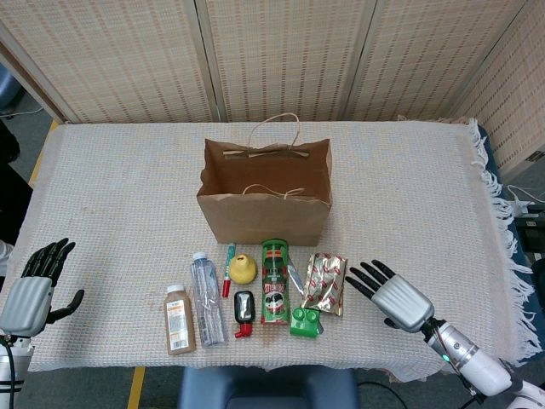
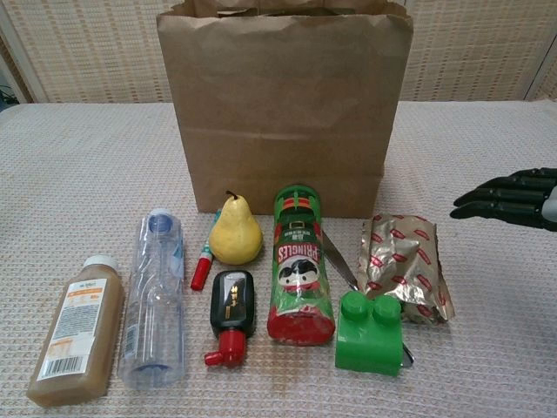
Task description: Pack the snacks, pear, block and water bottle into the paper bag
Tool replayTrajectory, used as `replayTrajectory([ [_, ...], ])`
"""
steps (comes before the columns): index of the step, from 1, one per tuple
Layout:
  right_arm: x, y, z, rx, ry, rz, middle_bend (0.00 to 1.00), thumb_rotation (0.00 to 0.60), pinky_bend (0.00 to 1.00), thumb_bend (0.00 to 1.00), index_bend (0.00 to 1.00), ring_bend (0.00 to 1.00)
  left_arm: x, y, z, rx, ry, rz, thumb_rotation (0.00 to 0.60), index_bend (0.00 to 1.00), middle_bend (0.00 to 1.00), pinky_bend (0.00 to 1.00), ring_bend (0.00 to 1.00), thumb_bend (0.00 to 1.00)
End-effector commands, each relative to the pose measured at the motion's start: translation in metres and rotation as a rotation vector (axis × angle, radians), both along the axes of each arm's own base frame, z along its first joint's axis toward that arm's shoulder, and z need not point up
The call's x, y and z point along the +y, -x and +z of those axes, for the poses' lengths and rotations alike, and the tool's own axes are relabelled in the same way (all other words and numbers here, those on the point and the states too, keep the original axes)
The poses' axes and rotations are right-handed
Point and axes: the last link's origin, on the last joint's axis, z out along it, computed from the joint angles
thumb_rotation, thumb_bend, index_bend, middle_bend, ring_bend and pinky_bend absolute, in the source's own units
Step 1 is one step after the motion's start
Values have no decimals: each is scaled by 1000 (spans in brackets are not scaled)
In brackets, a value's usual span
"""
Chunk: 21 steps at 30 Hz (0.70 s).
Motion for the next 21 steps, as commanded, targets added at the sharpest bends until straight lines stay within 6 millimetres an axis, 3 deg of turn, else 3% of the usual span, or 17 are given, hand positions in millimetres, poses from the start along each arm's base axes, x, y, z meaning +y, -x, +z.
replayTrajectory([
  [1,-20,-10,-16,57,-11,26,25,600,101,0,0,0,0,0,0,-1,1,0,600,0,0,72,0,343],
  [13,-48,-31,-72,92,-36,45,25,600,101,3,0,0,0,-1,0,-19,9,2,600,0,0,72,0,343],
  [15,-50,-34,-78,88,-33,47,25,600,106,71,0,0,0,0,0,-23,8,4,600,0,0,72,0,344],
  [17,-53,-35,-84,86,-28,46,29,600,133,231,28,4,0,0,1,-26,9,6,600,0,0,72,0,344],
  [21,-52,-37,-93,76,-26,39,142,600,263,375,197,96,1,0,1,-32,12,9,600,0,0,72,0,342],
])
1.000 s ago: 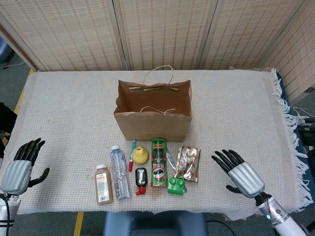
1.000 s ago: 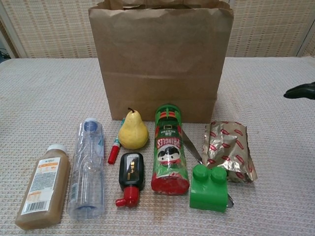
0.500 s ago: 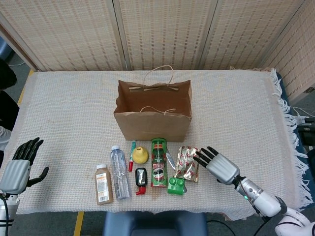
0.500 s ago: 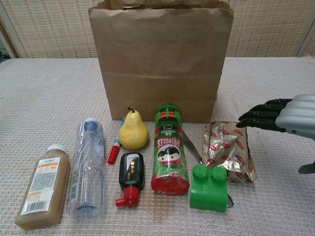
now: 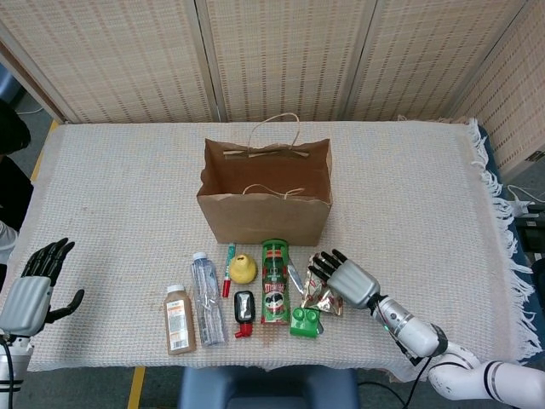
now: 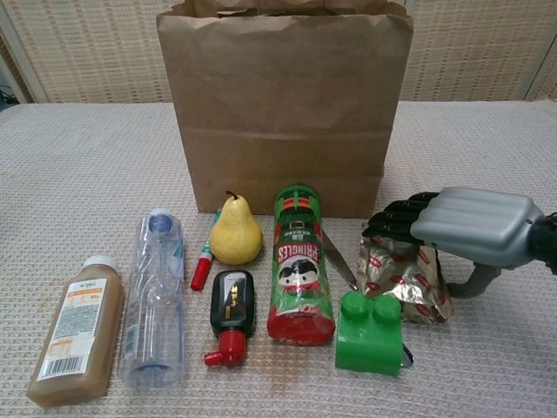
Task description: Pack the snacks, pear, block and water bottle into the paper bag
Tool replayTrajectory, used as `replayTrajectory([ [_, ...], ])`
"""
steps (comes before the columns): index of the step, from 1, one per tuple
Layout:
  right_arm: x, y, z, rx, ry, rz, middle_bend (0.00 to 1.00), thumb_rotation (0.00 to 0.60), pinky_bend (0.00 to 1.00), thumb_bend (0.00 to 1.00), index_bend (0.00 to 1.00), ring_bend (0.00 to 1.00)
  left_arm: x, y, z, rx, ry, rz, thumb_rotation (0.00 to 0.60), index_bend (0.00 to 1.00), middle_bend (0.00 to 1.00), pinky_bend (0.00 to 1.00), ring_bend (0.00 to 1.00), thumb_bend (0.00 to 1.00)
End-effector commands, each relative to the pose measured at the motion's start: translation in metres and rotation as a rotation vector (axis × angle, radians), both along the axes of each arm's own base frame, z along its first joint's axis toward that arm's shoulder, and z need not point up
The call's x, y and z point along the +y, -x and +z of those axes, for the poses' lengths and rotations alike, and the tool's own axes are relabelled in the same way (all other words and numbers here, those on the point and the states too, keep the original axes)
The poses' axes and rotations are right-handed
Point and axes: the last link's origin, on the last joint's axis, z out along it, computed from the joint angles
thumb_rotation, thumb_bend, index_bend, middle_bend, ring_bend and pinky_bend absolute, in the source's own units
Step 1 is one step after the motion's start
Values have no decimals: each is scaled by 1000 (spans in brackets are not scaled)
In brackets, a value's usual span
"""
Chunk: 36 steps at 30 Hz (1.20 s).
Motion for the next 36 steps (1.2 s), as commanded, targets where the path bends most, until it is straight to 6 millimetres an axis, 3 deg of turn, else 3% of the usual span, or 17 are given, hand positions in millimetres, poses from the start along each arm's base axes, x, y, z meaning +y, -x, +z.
replayTrajectory([
  [1,1,-4,-4,-16,15,14,180,600,308,385,238,141,0,0,0,-1,2,1,600,0,0,72,0,342],
  [5,7,-6,-1,-62,57,51,495,600,619,440,591,516,0,-1,0,-3,4,0,600,0,0,73,0,343],
  [8,11,-5,12,-104,81,54,594,600,678,450,701,639,0,-1,0,-3,4,1,600,0,0,72,0,342],
  [13,17,-7,47,-215,127,29,608,600,679,450,716,652,0,-1,-1,1,6,1,600,0,0,72,0,342],
  [17,26,-21,79,-359,170,32,608,600,679,450,714,652,0,-1,-2,6,6,0,600,0,0,73,0,345],
  [20,37,-48,101,-512,191,92,608,600,680,450,713,650,0,-2,-3,12,5,-1,600,0,0,72,0,345],
  [25,47,-104,125,-645,302,337,607,600,675,450,702,637,-1,-4,-5,16,10,-7,600,0,0,72,0,342],
  [28,34,-137,133,-685,411,434,607,600,672,450,696,633,-2,-5,-6,16,12,-11,600,0,0,72,0,343],
  [36,-30,-187,132,-620,628,358,607,600,669,450,672,624,-1,-4,-4,7,8,-7,600,0,0,72,0,343],
])
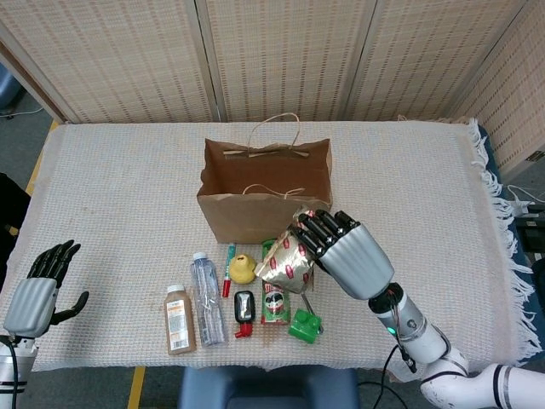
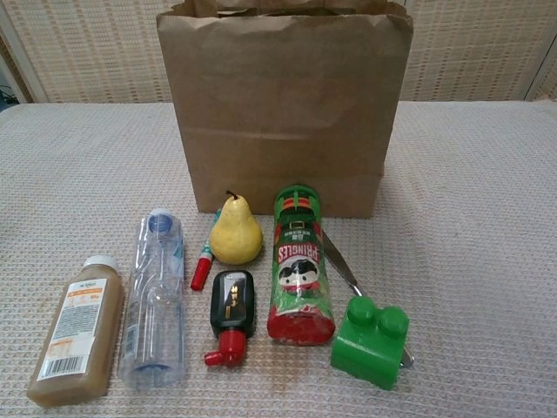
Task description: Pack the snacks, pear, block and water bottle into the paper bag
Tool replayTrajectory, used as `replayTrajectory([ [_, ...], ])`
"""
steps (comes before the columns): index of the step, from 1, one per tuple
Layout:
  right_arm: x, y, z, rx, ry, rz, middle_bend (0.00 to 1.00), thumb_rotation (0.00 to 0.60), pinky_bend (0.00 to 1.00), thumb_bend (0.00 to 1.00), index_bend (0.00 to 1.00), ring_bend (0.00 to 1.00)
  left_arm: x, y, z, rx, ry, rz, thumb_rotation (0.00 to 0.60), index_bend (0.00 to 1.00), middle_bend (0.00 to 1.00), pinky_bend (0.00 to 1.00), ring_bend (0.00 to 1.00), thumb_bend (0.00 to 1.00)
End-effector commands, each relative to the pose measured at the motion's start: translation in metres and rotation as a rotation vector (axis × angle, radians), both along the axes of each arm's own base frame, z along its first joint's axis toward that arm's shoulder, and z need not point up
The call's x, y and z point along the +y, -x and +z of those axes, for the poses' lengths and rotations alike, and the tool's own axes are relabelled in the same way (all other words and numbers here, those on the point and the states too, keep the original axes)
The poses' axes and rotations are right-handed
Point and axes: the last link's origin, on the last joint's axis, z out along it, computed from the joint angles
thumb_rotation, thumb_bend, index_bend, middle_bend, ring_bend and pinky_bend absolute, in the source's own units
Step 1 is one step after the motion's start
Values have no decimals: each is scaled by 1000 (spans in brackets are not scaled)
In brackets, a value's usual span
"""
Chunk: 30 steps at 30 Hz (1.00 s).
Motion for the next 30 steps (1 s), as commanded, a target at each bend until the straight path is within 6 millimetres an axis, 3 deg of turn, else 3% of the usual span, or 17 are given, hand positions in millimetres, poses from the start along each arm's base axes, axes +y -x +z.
replayTrajectory([
  [1,-38,-34,-10,10,77,-101,607,600,669,449,670,624,1,1,1,-4,-1,3,600,0,0,72,0,343],
  [12,-89,-62,-51,102,166,-256,606,600,667,446,661,624,-2,0,1,-18,11,7,600,0,0,71,0,343],
  [17,-100,-71,-70,170,244,-282,607,600,664,370,617,590,-1,1,3,-27,9,18,600,0,0,71,0,343],
  [30,-112,-58,-84,323,402,-371,578,600,659,327,518,516,-1,1,3,-35,17,16,600,0,0,71,0,341],
])
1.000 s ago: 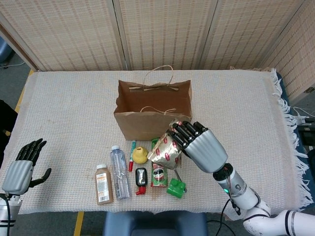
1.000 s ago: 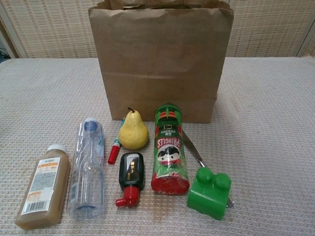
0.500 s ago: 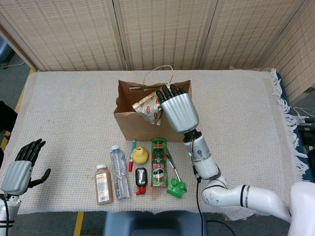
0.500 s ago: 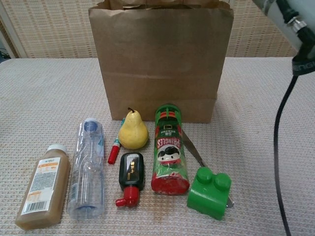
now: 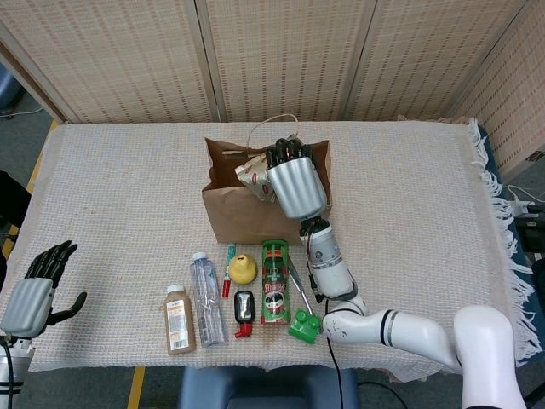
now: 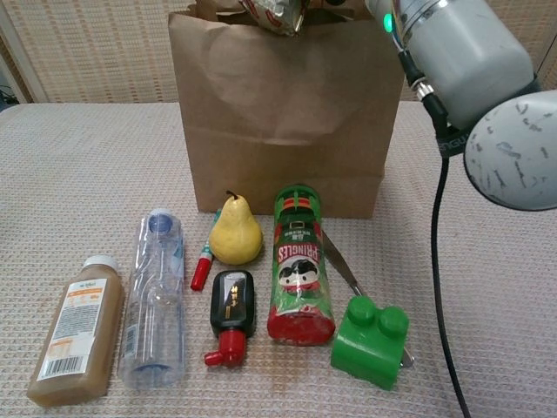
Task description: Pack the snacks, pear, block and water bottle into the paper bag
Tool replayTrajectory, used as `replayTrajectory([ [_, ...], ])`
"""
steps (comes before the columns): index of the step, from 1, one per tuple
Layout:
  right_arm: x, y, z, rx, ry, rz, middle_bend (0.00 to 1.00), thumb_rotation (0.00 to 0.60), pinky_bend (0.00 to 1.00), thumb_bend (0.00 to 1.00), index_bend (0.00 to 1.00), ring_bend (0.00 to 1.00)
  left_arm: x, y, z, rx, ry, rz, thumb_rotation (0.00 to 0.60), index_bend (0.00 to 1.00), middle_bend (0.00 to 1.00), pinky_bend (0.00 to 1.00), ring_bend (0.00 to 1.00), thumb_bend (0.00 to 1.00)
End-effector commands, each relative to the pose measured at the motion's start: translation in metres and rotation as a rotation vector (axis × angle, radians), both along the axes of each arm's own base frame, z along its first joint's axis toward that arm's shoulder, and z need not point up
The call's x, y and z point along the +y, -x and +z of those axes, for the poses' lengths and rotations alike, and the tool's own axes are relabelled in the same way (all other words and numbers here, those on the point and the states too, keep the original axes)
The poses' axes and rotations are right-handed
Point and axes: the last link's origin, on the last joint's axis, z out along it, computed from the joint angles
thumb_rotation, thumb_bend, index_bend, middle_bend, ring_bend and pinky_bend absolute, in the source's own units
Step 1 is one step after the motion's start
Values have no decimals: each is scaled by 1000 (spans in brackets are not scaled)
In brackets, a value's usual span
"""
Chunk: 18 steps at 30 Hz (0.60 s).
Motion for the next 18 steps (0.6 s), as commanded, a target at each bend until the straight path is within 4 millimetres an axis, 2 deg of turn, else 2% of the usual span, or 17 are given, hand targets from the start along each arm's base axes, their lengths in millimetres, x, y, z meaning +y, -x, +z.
replayTrajectory([
  [1,-1,2,1,17,27,-3,574,600,660,326,509,513,0,0,0,0,0,0,600,0,0,70,0,341],
  [13,-6,-2,21,-48,131,2,574,600,659,326,492,512,0,0,0,-1,1,2,600,0,0,69,0,342],
  [18,-9,3,21,-29,132,-14,571,600,660,326,490,512,0,0,-1,0,2,1,600,0,0,69,0,342],
])
